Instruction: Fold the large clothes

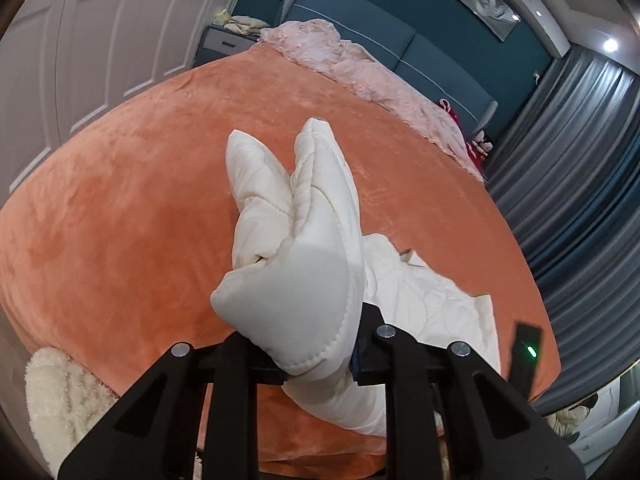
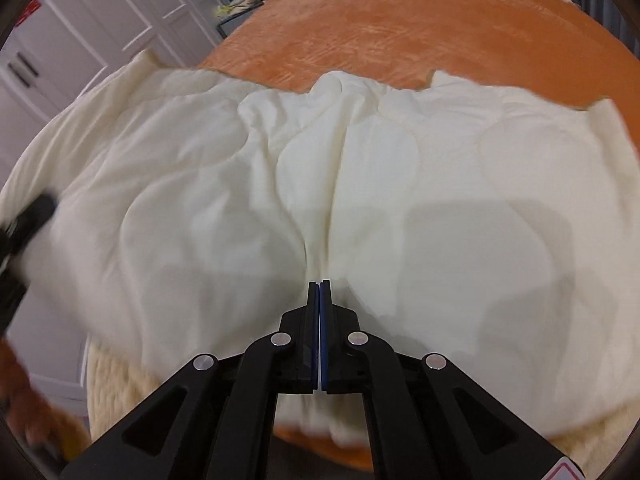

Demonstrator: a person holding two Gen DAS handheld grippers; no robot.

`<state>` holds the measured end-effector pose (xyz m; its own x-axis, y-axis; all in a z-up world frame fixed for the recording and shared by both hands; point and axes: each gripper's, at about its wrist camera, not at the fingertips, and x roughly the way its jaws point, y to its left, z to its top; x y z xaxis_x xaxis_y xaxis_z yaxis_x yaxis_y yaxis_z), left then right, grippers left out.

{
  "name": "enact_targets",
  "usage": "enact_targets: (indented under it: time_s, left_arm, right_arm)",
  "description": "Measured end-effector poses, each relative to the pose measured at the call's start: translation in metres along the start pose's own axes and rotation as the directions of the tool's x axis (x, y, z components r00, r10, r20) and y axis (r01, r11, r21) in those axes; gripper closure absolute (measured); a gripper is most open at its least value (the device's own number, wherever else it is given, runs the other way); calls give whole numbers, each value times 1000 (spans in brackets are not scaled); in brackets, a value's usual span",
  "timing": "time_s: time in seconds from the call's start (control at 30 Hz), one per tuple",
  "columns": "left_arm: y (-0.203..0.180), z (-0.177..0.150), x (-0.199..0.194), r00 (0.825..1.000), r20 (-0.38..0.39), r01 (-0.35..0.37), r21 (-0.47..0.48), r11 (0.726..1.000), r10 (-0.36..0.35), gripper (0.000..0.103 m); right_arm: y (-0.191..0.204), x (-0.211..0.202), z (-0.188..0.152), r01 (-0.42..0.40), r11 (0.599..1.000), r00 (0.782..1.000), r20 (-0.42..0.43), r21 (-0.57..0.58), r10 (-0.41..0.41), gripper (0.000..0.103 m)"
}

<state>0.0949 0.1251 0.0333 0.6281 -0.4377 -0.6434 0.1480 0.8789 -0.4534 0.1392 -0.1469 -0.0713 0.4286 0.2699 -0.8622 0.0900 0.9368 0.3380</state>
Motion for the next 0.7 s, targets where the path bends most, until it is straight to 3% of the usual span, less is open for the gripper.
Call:
enact_targets:
  time_s: [0.1, 0.23, 0.3, 0.4, 0.5, 0.63, 0.7]
  left_arm:
    - [-3, -3, -6, 1000, 5, -4, 13, 1000, 4, 84]
    - [-19, -5, -15, 1000, 0, 31, 40, 999, -31, 86]
    - [-32, -7, -22, 999, 2, 39, 86, 996, -40, 86]
    - [-55, -13, -38, 999, 28, 39, 164, 986, -44, 86]
    - [-77, -19, -38, 998, 13, 52, 219, 974, -56, 86]
    - [-109, -34, -31, 996, -23, 84, 312, 946, -81, 86]
    - [-124, -42, -25, 994, -51, 104, 352, 930, -92, 86]
  right_arm:
    - [-3, 1, -20, -26, 1000, 998, -52, 7, 26, 103]
    - [3, 21, -25, -38, 999, 998, -58, 11, 38, 99]
    - [11, 31, -20, -65, 998, 996, -62, 5, 65, 99]
    - [26, 44, -15, -167, 986, 983, -80, 1, 167, 99]
    - [32, 52, -14, -171, 985, 982, -84, -7, 169, 99]
    - [14, 24, -20, -201, 979, 977, -65, 43, 203, 99]
    - [-4, -8, -25, -175, 983, 984, -11, 51, 176, 99]
